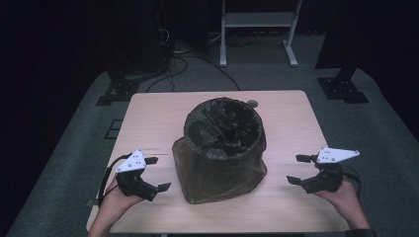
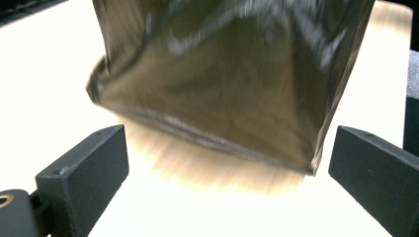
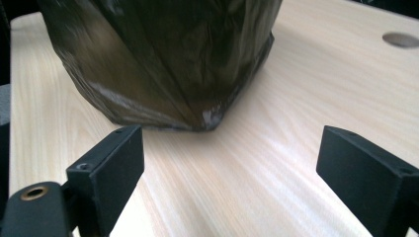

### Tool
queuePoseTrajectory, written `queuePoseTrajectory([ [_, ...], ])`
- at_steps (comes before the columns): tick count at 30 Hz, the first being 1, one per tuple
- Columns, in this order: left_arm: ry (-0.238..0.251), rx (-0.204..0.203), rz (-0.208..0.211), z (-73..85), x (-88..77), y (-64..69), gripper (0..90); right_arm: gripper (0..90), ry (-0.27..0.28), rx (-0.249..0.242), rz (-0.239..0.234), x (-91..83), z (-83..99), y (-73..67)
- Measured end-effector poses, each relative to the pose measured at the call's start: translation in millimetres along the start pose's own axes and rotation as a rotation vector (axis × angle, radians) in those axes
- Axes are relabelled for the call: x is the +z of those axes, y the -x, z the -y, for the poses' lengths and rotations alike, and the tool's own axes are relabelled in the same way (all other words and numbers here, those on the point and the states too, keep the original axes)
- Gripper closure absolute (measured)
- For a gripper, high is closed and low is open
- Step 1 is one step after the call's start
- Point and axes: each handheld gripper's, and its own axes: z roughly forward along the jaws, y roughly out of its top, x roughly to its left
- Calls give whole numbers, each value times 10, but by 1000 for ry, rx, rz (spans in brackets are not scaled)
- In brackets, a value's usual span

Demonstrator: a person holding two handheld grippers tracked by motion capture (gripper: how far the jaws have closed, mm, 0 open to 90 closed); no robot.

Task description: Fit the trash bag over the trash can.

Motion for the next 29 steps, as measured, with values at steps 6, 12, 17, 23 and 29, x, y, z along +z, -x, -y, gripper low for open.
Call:
queuePoseTrajectory([
  [6,-48,7,-62,231,117,40,4,98,-24,15,23,51,185,-23],
  [12,-106,-4,-69,457,241,66,4,98,-53,6,49,114,379,-21],
  [17,-187,-8,-65,637,365,67,4,97,-82,7,67,172,517,-3],
  [23,-184,-26,-62,675,374,53,0,98,-163,4,83,228,536,-1],
  [29,-191,-30,-59,675,376,49,0,97,-210,6,85,266,533,-8],
])
